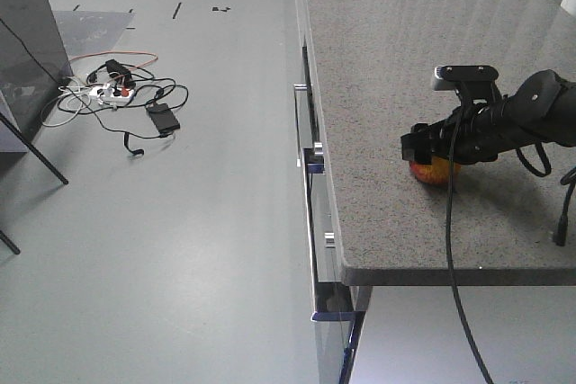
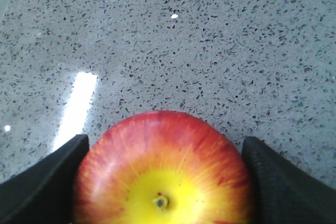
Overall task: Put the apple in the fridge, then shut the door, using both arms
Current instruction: 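Close the right gripper on the apple and lift it up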
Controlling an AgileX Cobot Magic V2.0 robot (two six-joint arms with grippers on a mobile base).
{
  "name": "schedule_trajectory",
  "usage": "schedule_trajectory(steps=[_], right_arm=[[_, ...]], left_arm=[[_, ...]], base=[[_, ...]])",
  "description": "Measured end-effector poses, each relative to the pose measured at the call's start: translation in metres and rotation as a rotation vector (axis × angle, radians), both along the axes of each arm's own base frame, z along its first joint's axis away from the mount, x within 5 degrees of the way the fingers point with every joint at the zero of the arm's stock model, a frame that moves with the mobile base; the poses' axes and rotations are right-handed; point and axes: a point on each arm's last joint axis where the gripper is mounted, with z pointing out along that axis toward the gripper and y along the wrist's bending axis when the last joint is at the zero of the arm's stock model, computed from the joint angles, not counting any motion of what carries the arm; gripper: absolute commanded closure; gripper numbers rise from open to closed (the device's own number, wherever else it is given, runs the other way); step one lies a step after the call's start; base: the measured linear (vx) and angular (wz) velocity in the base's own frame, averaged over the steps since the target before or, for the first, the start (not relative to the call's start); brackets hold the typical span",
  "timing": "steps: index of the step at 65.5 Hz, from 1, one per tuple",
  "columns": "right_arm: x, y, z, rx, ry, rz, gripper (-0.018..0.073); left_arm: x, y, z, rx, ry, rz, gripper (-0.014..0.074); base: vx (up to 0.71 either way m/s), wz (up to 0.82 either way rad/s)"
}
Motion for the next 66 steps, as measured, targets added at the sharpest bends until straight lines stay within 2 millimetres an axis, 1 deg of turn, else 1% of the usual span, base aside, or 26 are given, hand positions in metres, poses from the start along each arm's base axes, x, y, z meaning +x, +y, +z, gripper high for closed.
schedule_trajectory(steps=[3,10,15,20,26,31,32,33,39,40,48,56,63,66], right_arm=[[0.0,0.0,0.0,0.0,0.001,0.002,0.0291],[0.0,0.0,0.0,-0.002,0.002,0.004,0.0376],[-0.001,0.0,0.001,0.0,0.004,0.006,0.041],[-0.004,0.001,0.008,0.003,0.003,0.015,0.0426],[-0.012,0.001,0.033,0.003,-0.048,0.025,0.0428],[-0.024,0.002,0.065,0.011,-0.109,0.033,0.0426],[-0.025,0.002,0.069,0.012,-0.115,0.035,0.0426],[-0.03,0.002,0.078,0.014,-0.135,0.037,0.0426],[-0.05,0.004,0.115,0.029,-0.201,0.056,0.0426],[-0.056,0.004,0.123,0.03,-0.22,0.059,0.0426],[-0.091,0.006,0.166,0.041,-0.288,0.095,0.0426],[-0.121,0.008,0.194,0.045,-0.327,0.129,0.0426],[-0.14,0.009,0.207,0.046,-0.342,0.151,0.0426],[-0.144,0.009,0.21,0.046,-0.341,0.157,0.0426]], left_arm=[[0.0,0.0,0.0,0.0,0.0,0.0,0.0604],[0.0,0.0,0.0,0.0,0.0,0.0,0.0604],[0.0,0.0,0.0,0.0,0.0,0.0,0.0604],[0.0,0.0,0.0,0.0,0.0,0.0,0.0604],[0.0,0.0,0.0,0.0,0.0,0.0,0.0604],[0.0,0.0,0.0,0.0,0.0,0.0,0.0604],[0.0,0.0,0.0,0.0,0.0,0.0,0.0604],[0.0,0.0,0.0,0.0,0.0,0.0,0.0604],[0.0,0.0,0.0,0.0,0.0,0.0,0.0604],[0.0,0.0,0.0,0.0,0.0,0.0,0.0604],[0.0,0.0,0.0,0.0,0.0,0.0,0.0604],[0.0,0.0,0.0,0.0,0.0,0.0,0.0604],[0.0,0.0,0.0,0.0,0.0,0.0,0.0604],[0.0,0.0,0.0,0.0,0.0,0.0,0.0604]], base=[[0.0,0.0],[0.0,0.0],[0.0,0.0],[0.0,0.0],[0.0,0.0],[0.0,0.0],[0.0,0.0],[0.0,0.0],[0.0,0.0],[0.0,0.0],[0.0,0.0],[0.0,0.0],[0.0,0.0],[0.0,0.0]])
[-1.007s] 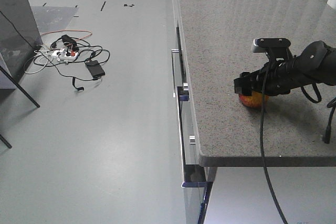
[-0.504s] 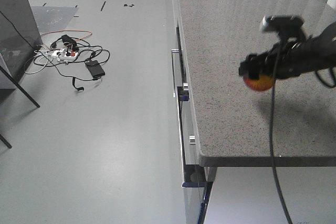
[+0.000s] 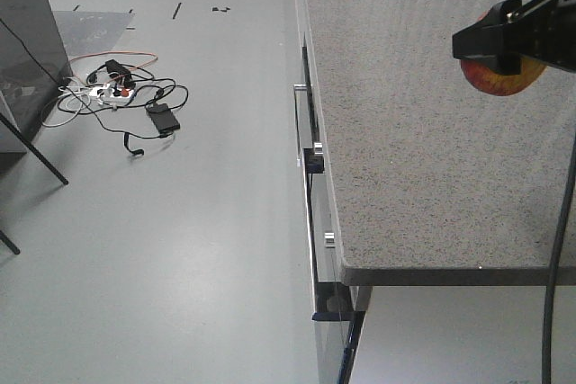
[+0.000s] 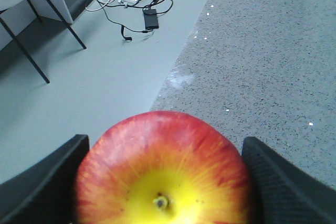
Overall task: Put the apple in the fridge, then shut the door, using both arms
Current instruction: 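Close the right gripper on the apple and lift it up, then hold the apple in the right gripper while the base turns away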
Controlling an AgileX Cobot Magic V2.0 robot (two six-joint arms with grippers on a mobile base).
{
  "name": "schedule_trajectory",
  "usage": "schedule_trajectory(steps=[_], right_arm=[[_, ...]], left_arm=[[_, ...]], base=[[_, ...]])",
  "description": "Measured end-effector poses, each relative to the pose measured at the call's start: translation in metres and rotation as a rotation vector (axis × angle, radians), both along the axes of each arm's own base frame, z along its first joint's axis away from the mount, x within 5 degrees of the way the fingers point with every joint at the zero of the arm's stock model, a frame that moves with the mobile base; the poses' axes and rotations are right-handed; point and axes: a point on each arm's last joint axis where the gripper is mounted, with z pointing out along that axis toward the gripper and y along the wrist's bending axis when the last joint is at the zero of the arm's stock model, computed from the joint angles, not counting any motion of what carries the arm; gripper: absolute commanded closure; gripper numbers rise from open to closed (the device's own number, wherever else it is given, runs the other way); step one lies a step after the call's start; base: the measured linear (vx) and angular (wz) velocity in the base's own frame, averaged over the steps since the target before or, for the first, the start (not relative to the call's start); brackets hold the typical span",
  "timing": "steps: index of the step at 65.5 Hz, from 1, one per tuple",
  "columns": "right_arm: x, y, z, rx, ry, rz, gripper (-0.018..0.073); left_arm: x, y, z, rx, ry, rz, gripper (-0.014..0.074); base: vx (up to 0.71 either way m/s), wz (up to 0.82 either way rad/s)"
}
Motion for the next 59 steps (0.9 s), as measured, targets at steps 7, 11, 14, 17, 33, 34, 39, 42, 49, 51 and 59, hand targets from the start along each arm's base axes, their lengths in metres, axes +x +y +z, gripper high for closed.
schedule_trajectory(steps=[7,11,14,17,33,34,39,42,49,51,59], right_arm=[[-0.0051,0.0005,0.0023,-0.002,0.006,0.01,0.0426],[-0.0052,0.0006,0.0021,-0.002,0.008,0.011,0.0426],[-0.0052,0.0006,0.0021,-0.002,0.008,0.011,0.0426],[-0.0052,0.0006,0.0021,-0.002,0.008,0.011,0.0426],[-0.0059,0.0006,0.0026,-0.002,0.007,0.011,0.0426],[-0.0059,0.0006,0.0026,-0.002,0.007,0.011,0.0426],[-0.0059,0.0006,0.0026,-0.002,0.007,0.011,0.0426],[-0.0059,0.0006,0.0026,-0.002,0.007,0.011,0.0426],[-0.0059,0.0006,0.0026,-0.002,0.007,0.011,0.0426],[-0.0059,0.0006,0.0026,-0.002,0.007,0.011,0.0426],[-0.0059,0.0006,0.0026,-0.002,0.007,0.011,0.0426]], left_arm=[[0.0,0.0,0.0,0.0,0.0,0.0,0.0604],[0.0,0.0,0.0,0.0,0.0,0.0,0.0604],[0.0,0.0,0.0,0.0,0.0,0.0,0.0604],[0.0,0.0,0.0,0.0,0.0,0.0,0.0604],[0.0,0.0,0.0,0.0,0.0,0.0,0.0604],[0.0,0.0,0.0,0.0,0.0,0.0,0.0604],[0.0,0.0,0.0,0.0,0.0,0.0,0.0604],[0.0,0.0,0.0,0.0,0.0,0.0,0.0604],[0.0,0.0,0.0,0.0,0.0,0.0,0.0604],[0.0,0.0,0.0,0.0,0.0,0.0,0.0604],[0.0,0.0,0.0,0.0,0.0,0.0,0.0604]], base=[[0.0,0.0],[0.0,0.0],[0.0,0.0],[0.0,0.0],[0.0,0.0],[0.0,0.0],[0.0,0.0],[0.0,0.0],[0.0,0.0],[0.0,0.0],[0.0,0.0]])
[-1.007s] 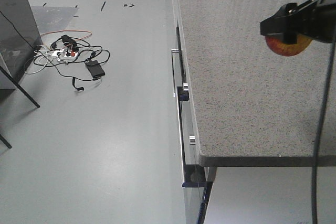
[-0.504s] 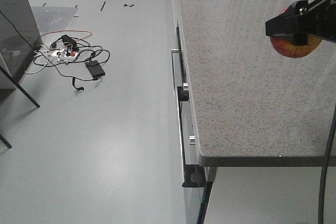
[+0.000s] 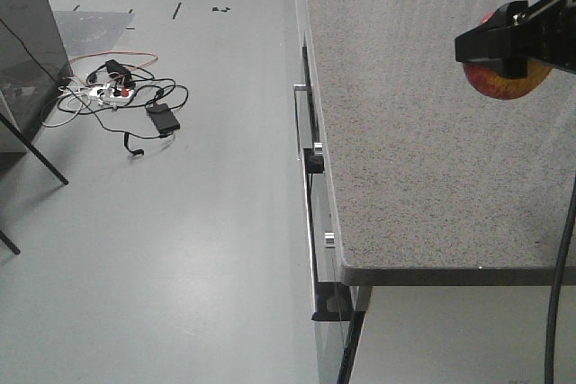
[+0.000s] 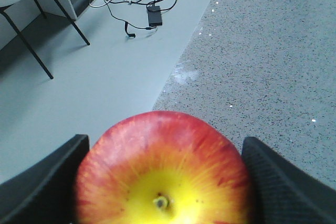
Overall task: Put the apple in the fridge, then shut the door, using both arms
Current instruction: 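Hold the apple in the right gripper while the base turns away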
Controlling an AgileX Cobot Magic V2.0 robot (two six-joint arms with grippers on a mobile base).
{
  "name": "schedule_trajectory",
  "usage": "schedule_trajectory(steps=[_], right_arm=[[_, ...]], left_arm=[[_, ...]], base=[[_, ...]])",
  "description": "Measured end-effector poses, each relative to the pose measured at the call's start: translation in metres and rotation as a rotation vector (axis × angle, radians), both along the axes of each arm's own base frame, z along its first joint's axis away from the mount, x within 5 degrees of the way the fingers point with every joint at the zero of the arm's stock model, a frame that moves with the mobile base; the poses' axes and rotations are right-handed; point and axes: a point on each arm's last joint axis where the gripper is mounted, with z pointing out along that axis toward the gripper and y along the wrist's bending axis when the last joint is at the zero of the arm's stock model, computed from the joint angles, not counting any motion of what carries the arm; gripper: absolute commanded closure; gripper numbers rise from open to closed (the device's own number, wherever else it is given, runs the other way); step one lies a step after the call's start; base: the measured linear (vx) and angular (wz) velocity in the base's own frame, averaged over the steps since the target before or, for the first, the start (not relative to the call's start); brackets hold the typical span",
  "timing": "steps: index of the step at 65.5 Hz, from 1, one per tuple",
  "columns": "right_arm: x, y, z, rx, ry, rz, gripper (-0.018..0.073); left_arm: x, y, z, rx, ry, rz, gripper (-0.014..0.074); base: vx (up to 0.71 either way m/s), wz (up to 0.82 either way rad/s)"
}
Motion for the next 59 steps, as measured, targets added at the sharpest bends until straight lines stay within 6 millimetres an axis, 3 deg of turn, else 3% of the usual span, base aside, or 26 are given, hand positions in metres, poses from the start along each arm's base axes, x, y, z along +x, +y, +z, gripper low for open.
schedule_trajectory(steps=[59], right_arm=[[-0.0001,0.0,-0.0001,0.0,0.001,0.0,0.0426]], left_arm=[[0.0,0.0,0.0,0.0,0.0,0.0,0.0604]], base=[[-0.01,0.06]])
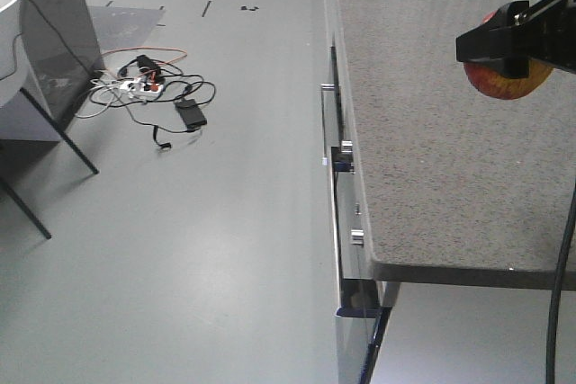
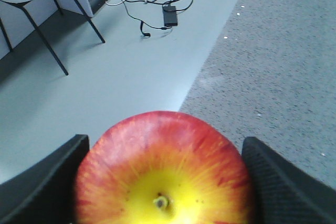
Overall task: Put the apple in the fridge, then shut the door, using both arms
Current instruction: 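Hold the apple in the right gripper while the base turns away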
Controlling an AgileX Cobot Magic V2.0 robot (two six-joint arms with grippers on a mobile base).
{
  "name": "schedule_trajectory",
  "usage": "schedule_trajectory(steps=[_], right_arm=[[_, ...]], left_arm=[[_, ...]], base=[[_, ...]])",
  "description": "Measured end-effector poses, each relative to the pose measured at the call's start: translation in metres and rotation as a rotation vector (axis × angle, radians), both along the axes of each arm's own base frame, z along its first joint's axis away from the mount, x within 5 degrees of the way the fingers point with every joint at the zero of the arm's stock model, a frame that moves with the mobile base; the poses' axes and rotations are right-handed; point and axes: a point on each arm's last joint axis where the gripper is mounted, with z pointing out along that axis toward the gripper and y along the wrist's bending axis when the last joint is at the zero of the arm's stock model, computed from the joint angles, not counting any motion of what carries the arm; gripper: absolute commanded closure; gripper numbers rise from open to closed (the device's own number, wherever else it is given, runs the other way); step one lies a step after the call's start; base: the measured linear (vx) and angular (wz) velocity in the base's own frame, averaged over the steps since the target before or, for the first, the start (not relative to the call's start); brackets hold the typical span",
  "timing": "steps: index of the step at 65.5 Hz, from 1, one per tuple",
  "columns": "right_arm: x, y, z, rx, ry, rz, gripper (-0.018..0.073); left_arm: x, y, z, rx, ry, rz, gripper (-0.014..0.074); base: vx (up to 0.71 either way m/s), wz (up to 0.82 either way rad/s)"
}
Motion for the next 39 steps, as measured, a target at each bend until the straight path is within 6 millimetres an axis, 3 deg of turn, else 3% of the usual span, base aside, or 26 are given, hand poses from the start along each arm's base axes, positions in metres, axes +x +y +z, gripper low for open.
schedule_trajectory(steps=[39], right_arm=[[0.0,-0.0001,0.0,-0.001,0.0,0.0,0.0426]], left_arm=[[0.0,0.0,0.0,0.0,0.0,0.0,0.0604]], base=[[-0.05,0.39]])
